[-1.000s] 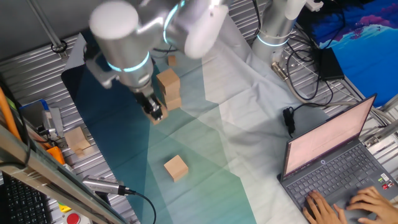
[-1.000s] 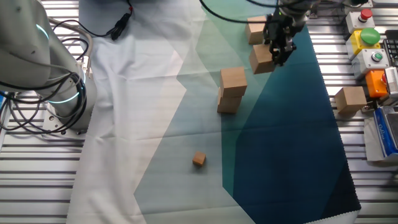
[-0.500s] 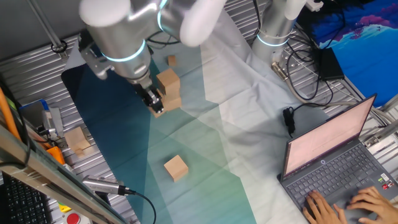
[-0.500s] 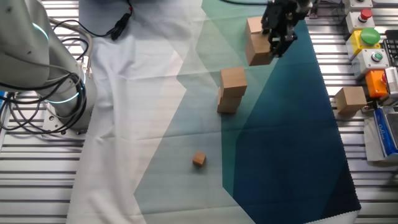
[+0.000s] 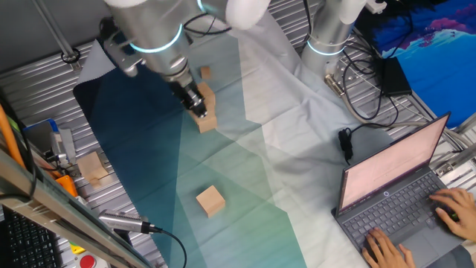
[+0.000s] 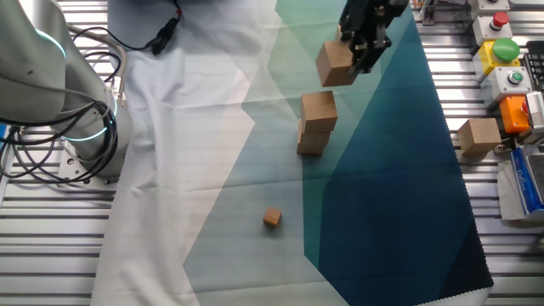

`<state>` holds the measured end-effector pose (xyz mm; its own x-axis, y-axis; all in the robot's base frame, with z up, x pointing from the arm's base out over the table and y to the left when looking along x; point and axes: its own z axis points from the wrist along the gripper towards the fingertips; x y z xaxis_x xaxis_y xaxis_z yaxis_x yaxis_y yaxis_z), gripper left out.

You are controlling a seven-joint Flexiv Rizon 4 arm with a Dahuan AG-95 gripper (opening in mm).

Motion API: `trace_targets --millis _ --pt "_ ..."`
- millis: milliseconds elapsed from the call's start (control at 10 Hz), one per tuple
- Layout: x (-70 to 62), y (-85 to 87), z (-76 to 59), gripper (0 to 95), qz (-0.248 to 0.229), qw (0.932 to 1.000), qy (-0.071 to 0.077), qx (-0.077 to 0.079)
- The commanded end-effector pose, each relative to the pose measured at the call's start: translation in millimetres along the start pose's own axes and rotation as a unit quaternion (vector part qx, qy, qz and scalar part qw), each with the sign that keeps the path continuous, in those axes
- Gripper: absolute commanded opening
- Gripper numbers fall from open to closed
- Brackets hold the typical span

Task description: Stack the blocks in a vertical line of five

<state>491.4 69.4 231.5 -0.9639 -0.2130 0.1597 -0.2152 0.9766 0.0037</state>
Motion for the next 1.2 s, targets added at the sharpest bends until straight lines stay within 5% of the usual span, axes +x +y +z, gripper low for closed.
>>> trace_targets --millis 100,300,700,1200 --pt "14.0 -4.3 -3.1 0.0 -0.018 0.9997 -0.017 0.007" --pt "17.0 -3.2 -3.2 0.0 -0.034 0.9988 -0.032 0.017" --pt "18.9 -3.8 -2.2 0.0 -0.058 0.9972 -0.04 0.023" --pt "20.0 -3.8 -1.9 0.0 -0.057 0.9972 -0.046 0.01"
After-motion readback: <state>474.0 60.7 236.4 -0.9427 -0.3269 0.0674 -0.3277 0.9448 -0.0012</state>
